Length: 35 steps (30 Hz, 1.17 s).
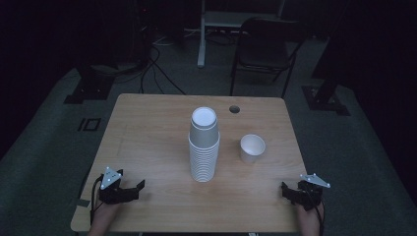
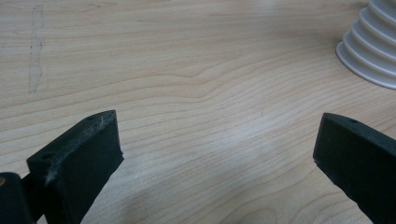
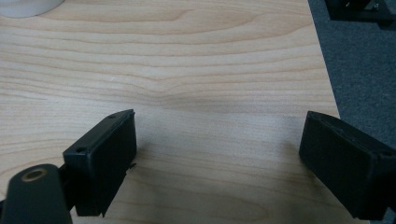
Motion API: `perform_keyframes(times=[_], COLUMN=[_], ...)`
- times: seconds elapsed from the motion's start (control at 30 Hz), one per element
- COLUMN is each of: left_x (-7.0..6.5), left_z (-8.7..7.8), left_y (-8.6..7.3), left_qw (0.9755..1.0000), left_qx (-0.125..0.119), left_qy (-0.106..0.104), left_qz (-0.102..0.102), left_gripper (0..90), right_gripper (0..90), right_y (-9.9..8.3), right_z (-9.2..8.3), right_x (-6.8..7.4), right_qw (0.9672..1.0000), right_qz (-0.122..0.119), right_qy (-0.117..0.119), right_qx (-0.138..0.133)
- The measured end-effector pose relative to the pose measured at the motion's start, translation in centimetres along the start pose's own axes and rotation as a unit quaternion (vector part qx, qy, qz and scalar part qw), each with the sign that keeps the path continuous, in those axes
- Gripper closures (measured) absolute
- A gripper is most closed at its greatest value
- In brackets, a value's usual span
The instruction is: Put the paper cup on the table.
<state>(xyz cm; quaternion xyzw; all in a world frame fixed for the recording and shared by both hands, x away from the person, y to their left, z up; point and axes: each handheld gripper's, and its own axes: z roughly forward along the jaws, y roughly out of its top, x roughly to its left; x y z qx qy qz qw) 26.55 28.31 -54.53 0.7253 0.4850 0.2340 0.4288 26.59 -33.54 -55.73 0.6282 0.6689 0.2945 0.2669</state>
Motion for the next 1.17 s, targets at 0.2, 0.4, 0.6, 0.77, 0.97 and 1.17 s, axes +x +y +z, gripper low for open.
perform_keyframes(times=[0.2,0.4,0.6,0.77,0.97,1.17], left_x=[0.1,0.2,0.2,0.3,0.0,0.0], left_z=[0.2,0.4,0.9,1.3,1.5,1.5], left_y=[0.1,0.1,0.2,0.2,0.2,0.2], left_qw=[0.9999,0.9989,0.9945,0.9891,0.9868,0.9862], left_qx=[0.012,0.034,0.085,0.114,0.124,0.124], left_qy=[0.007,0.027,0.057,0.086,0.102,0.107], left_qz=[-0.008,-0.020,-0.022,-0.033,-0.022,-0.026], left_gripper=[1.3,1.4,1.4,1.4,1.3,1.3], right_gripper=[10.6,10.6,10.6,10.6,10.6,10.6], right_y=[0.1,0.1,0.1,0.1,0.1,0.1], right_z=[0.1,0.1,0.1,0.1,0.1,0.1], right_x=[-0.3,-0.3,-0.3,-0.3,-0.3,-0.3], right_qw=[1.0000,1.0000,1.0000,1.0000,1.0000,1.0000], right_qz=[0.008,0.008,0.009,0.009,0.009,0.009], right_qy=[-0.001,-0.002,-0.003,-0.003,-0.003,-0.003], right_qx=[0.001,0.001,0.002,0.001,0.002,0.002])
